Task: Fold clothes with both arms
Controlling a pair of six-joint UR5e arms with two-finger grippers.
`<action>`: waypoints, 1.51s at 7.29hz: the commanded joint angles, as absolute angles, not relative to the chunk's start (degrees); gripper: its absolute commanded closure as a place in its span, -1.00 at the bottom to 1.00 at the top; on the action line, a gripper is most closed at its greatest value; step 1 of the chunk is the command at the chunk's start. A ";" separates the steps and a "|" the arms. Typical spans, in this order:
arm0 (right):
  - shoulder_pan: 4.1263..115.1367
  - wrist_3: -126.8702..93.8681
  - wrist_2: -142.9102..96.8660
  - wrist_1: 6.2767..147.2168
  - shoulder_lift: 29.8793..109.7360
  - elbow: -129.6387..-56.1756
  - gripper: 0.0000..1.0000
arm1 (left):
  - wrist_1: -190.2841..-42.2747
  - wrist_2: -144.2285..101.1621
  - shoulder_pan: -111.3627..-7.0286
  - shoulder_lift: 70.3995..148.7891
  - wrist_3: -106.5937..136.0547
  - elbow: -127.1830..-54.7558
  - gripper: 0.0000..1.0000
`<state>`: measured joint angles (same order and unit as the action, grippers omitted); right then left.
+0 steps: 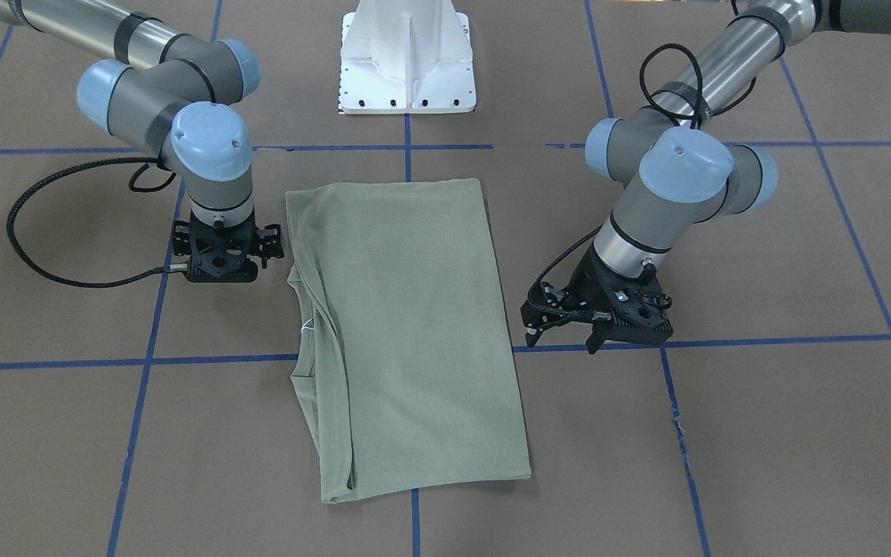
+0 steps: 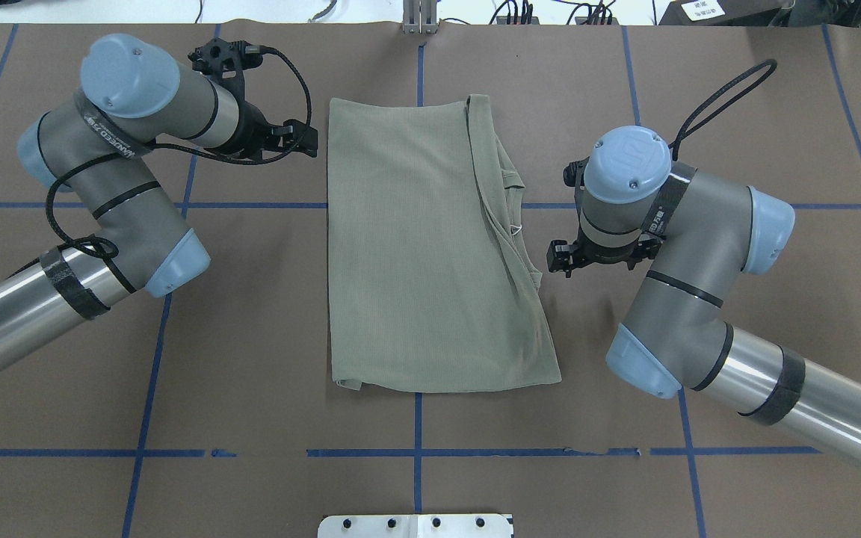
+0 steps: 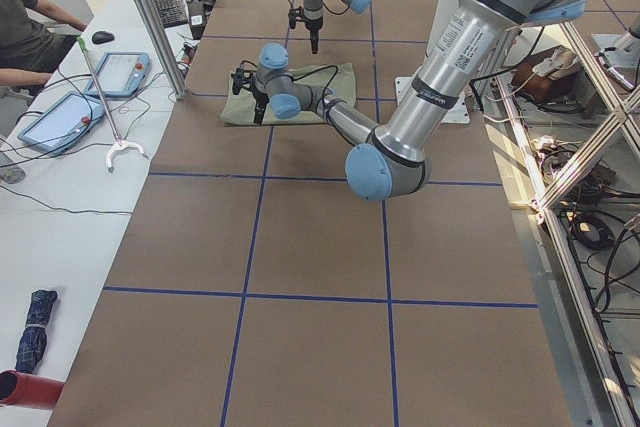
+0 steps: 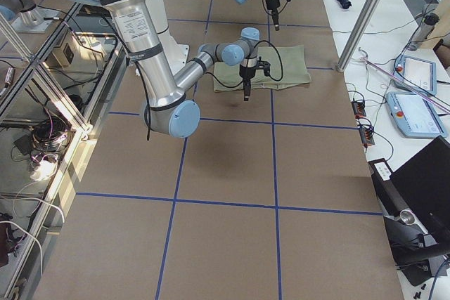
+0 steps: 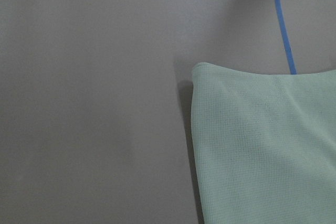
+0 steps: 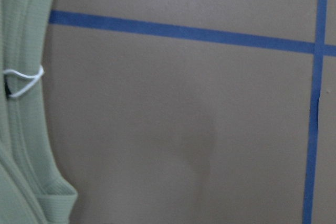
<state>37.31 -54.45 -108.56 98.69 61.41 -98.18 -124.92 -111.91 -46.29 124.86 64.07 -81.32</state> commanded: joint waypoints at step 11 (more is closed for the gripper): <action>36.03 -48.26 -108.28 90.26 46.49 -76.64 -1.00 | -125.24 -111.80 -47.64 124.45 63.37 -89.03 -1.00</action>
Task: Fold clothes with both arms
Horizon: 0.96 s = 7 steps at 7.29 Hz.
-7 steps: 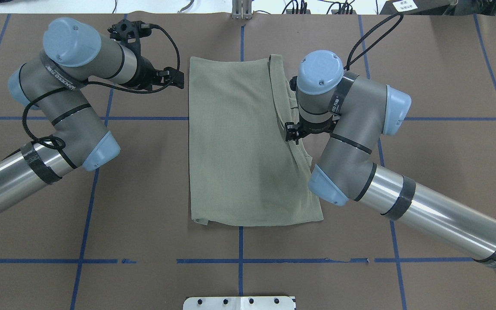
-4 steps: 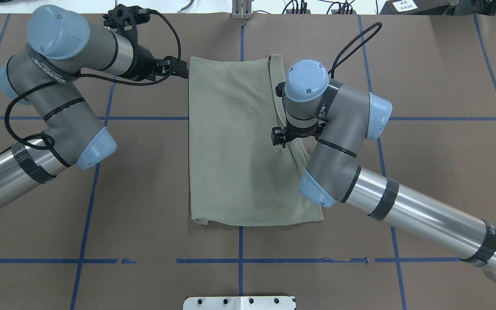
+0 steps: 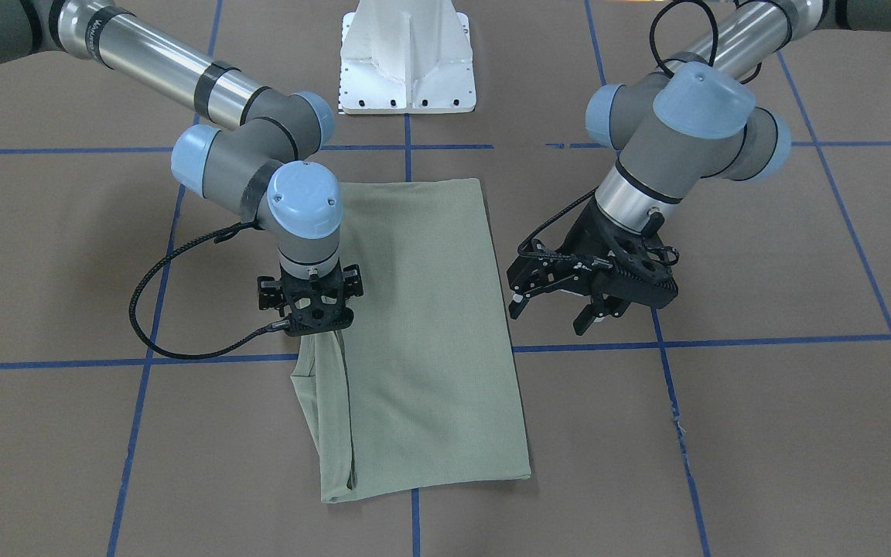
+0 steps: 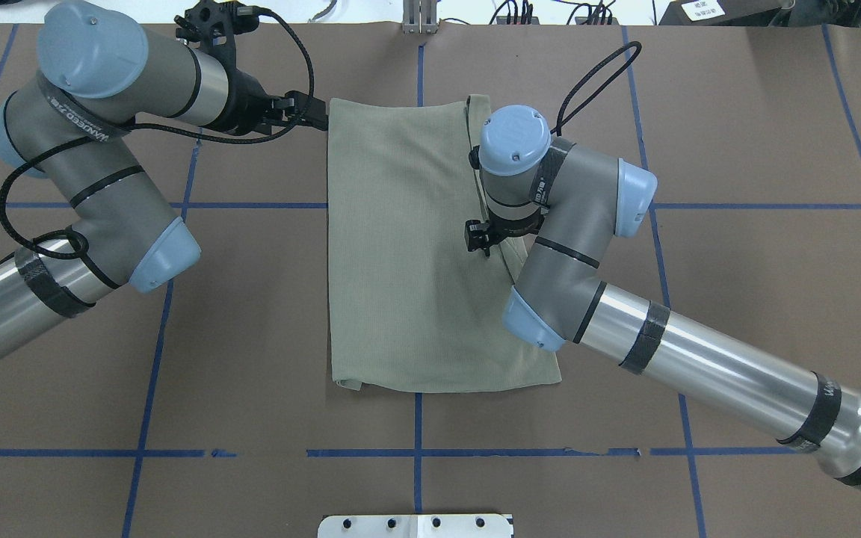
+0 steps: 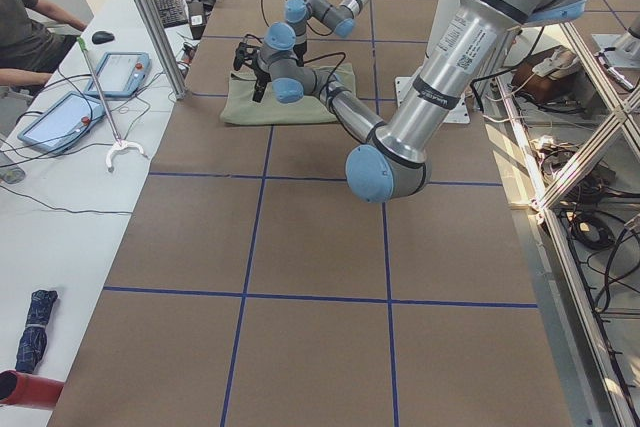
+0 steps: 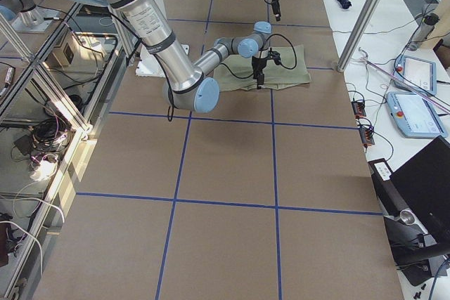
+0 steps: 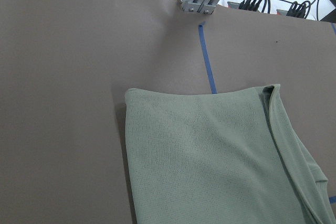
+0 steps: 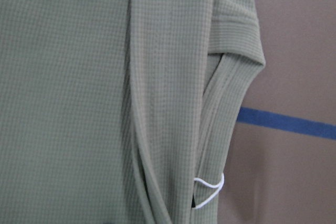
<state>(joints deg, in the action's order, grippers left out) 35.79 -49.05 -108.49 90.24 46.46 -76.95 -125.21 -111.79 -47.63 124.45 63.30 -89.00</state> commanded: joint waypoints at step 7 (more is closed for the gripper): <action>40.60 -44.13 -108.20 90.35 48.06 -75.68 -1.00 | -125.42 -111.62 -47.37 124.63 63.72 -88.59 -1.00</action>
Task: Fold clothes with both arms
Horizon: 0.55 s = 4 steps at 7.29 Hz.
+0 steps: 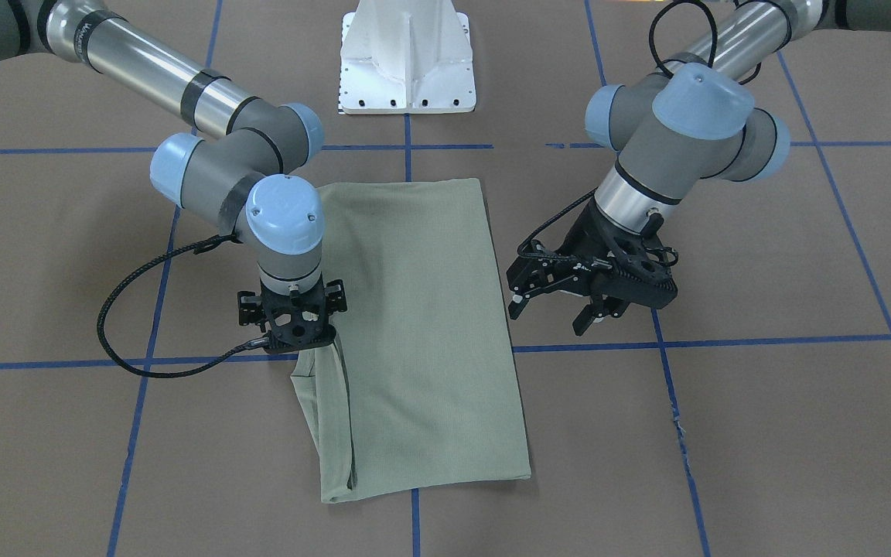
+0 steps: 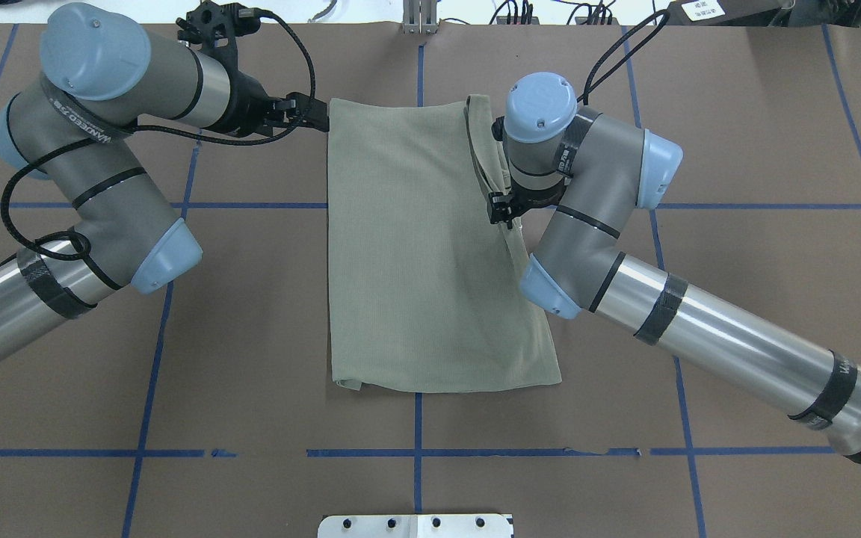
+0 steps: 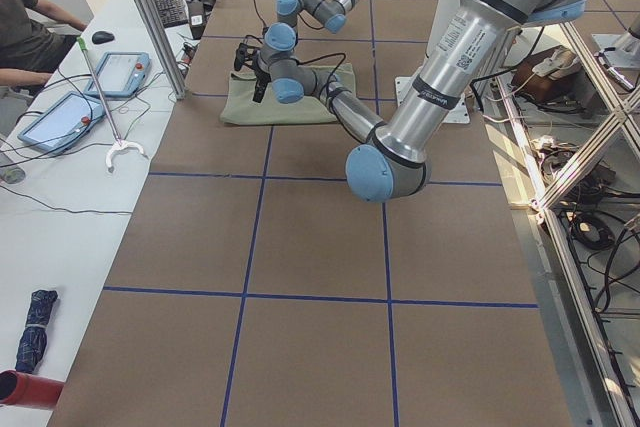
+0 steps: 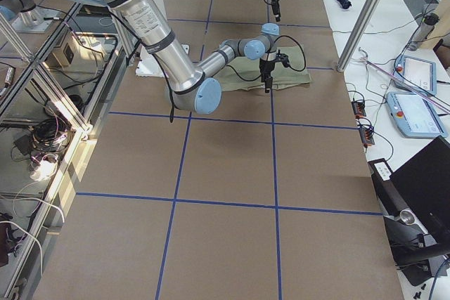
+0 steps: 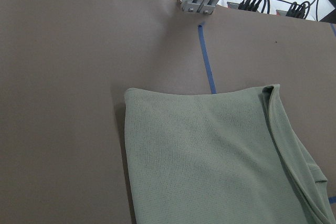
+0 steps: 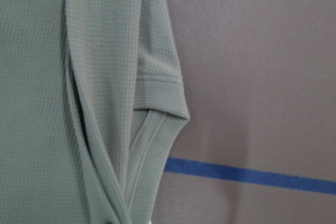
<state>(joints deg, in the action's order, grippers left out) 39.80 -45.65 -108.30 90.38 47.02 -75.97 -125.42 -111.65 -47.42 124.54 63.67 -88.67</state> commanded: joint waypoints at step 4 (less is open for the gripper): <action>42.54 -43.58 -108.37 90.35 43.80 -72.89 -1.00 | -125.42 -111.62 -47.37 124.45 63.46 -88.59 -1.00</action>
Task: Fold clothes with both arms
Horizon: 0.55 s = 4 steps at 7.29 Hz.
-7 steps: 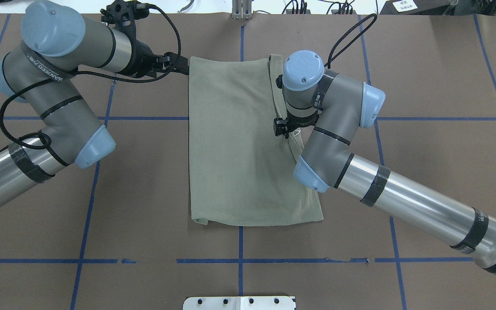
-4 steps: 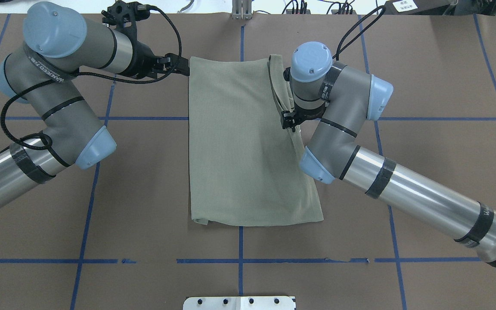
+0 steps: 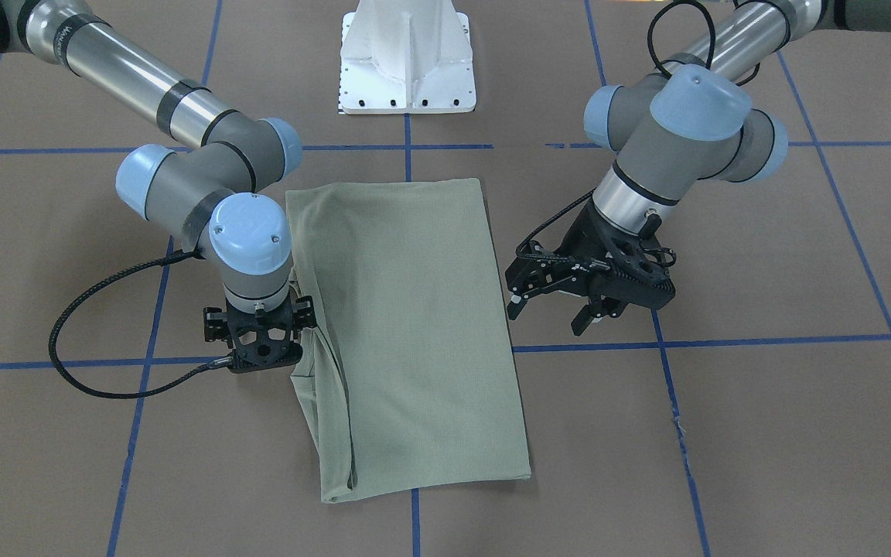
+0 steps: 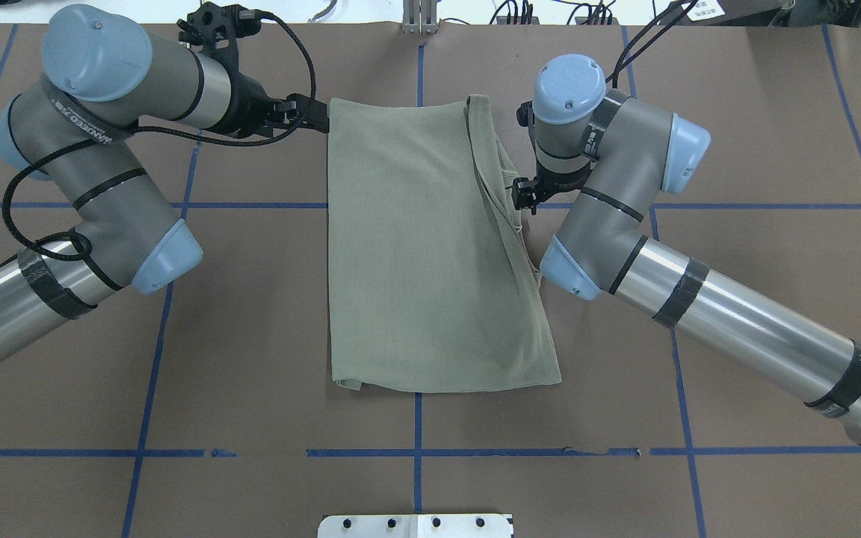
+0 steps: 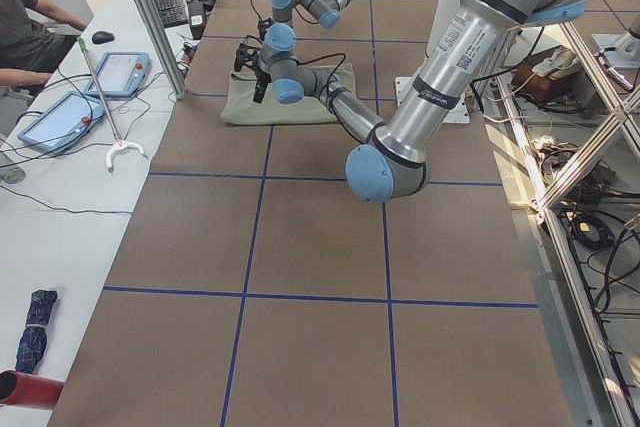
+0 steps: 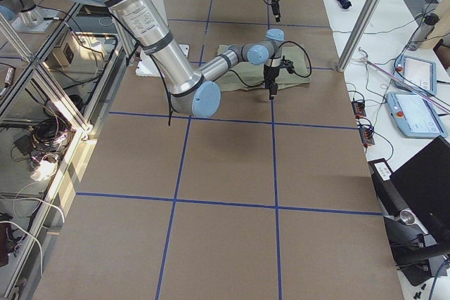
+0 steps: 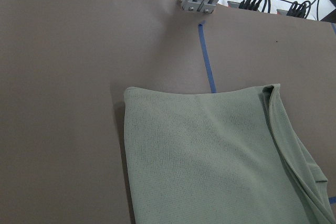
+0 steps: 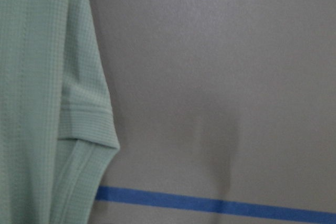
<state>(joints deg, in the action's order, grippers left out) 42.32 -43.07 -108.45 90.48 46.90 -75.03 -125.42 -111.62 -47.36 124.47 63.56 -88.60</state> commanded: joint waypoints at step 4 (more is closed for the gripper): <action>40.34 -45.00 -110.03 90.44 40.43 -70.31 -1.00 | -125.51 -111.62 -47.55 124.63 63.46 -88.59 -1.00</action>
